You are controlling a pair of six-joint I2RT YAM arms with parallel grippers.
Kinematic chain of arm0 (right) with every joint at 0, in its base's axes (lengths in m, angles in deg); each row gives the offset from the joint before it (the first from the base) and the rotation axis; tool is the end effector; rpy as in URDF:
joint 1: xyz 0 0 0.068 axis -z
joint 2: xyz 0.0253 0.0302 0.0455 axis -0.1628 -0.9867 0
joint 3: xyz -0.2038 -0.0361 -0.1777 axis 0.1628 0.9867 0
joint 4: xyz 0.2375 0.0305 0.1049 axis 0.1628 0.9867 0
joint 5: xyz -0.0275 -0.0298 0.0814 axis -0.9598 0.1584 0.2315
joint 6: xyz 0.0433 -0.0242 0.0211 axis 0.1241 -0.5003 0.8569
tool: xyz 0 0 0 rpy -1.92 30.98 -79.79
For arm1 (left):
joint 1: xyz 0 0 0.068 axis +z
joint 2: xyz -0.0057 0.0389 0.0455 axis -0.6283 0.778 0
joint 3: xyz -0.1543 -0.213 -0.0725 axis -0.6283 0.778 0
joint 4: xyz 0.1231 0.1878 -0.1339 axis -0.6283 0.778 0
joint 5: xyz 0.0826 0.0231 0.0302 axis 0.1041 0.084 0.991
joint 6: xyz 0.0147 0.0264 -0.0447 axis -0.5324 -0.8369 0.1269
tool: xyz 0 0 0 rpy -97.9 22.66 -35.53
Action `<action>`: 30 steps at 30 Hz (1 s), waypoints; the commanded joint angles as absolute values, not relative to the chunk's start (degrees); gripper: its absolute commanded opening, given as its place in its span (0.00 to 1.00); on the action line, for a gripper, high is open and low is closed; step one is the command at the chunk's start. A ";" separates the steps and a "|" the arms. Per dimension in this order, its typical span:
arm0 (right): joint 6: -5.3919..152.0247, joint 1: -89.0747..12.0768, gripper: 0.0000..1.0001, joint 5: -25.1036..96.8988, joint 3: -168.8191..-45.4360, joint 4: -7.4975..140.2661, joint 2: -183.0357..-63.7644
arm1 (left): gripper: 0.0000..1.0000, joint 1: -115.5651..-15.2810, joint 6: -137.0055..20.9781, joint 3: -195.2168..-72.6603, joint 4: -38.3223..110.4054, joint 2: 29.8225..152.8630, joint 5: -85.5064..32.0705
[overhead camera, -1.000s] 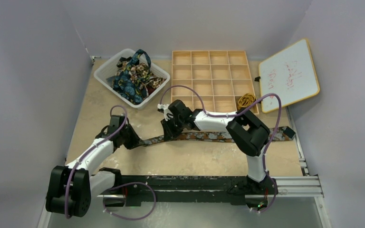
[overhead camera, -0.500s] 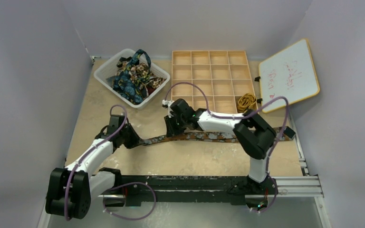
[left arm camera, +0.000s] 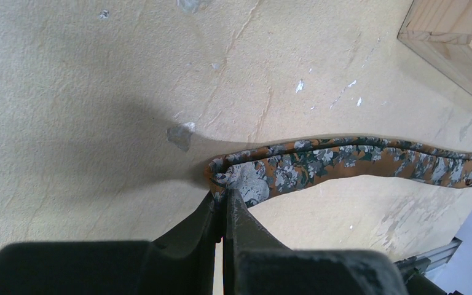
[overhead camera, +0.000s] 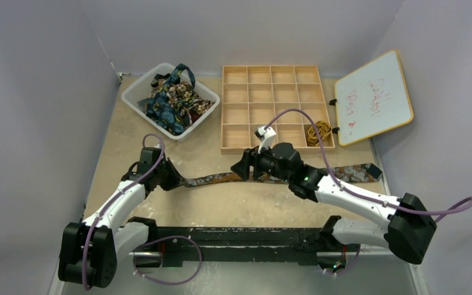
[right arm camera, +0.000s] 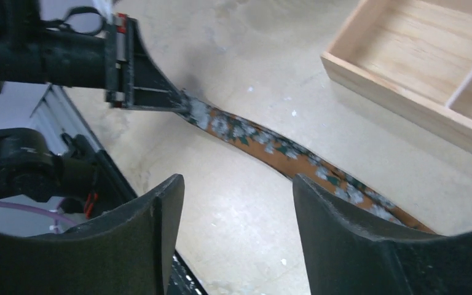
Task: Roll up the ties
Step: Roll the tie at the center of the board.
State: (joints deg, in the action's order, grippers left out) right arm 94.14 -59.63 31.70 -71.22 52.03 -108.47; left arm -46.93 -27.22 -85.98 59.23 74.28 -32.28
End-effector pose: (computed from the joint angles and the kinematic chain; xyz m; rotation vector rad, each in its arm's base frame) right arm 0.1686 0.2061 0.2756 -0.4202 1.8656 1.0063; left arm 0.1768 -0.0335 0.1612 -0.6791 2.5331 -0.6369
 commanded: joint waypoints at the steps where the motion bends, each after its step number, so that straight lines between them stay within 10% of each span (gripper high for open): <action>1: 100.21 -59.30 0.76 25.84 -68.75 46.73 -107.29 | 0.00 -47.27 -29.28 -88.46 58.32 73.83 -33.49; 13: 100.65 -61.47 0.34 42.23 -87.72 46.77 -137.79 | 0.00 -47.27 -29.23 -88.97 57.63 74.68 -33.13; 30: 100.69 -62.52 0.10 43.31 -96.17 52.16 -151.06 | 0.00 -47.27 -29.98 -87.91 55.21 76.11 -33.28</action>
State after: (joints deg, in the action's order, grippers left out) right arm 100.00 -62.21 41.78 -93.75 50.22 -149.76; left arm -46.96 -28.71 -87.11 57.15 75.75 -33.13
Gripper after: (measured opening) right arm 0.121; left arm 0.019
